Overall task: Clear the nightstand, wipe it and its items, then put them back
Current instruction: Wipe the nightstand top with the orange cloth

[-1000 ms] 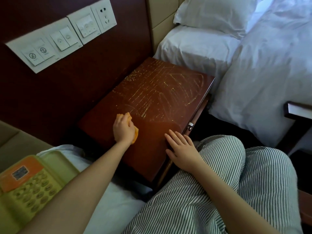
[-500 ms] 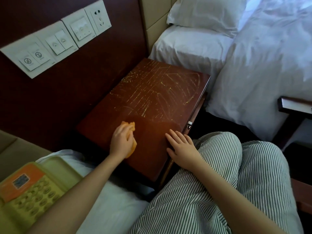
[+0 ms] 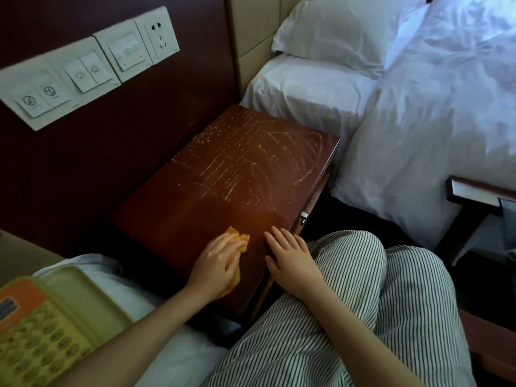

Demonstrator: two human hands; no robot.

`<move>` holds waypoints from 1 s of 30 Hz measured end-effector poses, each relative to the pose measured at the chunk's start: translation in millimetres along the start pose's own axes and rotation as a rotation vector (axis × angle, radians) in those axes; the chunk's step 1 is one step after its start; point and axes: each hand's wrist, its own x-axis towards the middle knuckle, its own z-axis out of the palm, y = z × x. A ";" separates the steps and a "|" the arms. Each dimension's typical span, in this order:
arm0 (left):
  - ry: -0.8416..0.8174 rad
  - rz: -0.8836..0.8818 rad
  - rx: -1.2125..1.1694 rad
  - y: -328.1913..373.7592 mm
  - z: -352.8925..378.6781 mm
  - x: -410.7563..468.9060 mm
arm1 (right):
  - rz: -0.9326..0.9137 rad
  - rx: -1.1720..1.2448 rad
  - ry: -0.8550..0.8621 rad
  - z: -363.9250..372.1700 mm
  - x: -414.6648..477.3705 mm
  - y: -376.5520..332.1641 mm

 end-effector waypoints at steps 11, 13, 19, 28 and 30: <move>0.190 -0.300 0.002 38.0 24.1 71.0 | -0.020 0.003 0.005 -1.4 -11.1 7.8; 0.146 -0.190 -0.017 54.1 30.6 67.6 | 0.019 0.000 0.031 -1.1 -14.5 9.9; 0.020 0.001 -0.029 27.9 9.9 16.4 | 0.134 0.050 0.040 -2.6 -11.0 14.1; 0.239 -0.392 -0.029 35.7 18.5 65.5 | 0.108 0.009 -0.037 -2.4 -20.7 19.8; 0.208 -0.352 -0.025 54.3 29.9 79.4 | 0.129 0.023 -0.046 -3.8 -24.2 24.5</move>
